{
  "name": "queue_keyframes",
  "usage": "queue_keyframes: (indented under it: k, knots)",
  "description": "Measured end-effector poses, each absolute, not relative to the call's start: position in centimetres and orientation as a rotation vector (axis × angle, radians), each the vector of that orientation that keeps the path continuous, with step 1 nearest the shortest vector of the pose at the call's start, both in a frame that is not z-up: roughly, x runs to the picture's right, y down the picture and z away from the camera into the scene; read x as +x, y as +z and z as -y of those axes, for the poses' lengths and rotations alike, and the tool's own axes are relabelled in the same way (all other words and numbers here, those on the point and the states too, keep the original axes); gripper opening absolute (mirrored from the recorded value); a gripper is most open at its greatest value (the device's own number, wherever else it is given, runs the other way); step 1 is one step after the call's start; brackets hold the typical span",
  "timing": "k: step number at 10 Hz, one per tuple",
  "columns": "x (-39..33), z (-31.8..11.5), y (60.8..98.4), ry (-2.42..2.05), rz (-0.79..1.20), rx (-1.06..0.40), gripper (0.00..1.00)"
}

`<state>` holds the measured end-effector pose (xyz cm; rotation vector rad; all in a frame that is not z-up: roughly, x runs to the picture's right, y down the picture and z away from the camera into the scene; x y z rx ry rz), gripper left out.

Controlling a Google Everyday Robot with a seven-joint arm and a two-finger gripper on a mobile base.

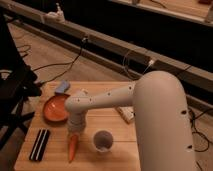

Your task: Drag the pepper across the table

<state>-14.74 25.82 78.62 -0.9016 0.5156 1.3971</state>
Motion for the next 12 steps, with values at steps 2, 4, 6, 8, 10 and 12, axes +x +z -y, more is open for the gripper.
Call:
queue_keyframes:
  k: [2,4,6,8,10,12]
  knots:
    - [-12.6,-25.5,78.8,1.420,-0.515,-0.893,0.00]
    - [-9.9,-25.0,79.2,1.438,-0.537,-0.875,0.00]
    - [-7.6,-24.6,79.6,1.440,-0.566,-0.861,0.00]
    - [-5.8,-24.1,80.1,1.454,-0.587,-0.857,0.00]
    - [-4.0,-23.6,80.7,1.482,-0.599,-0.852,0.00]
    - [-2.9,-23.0,80.8,1.516,-0.589,-0.845,0.00]
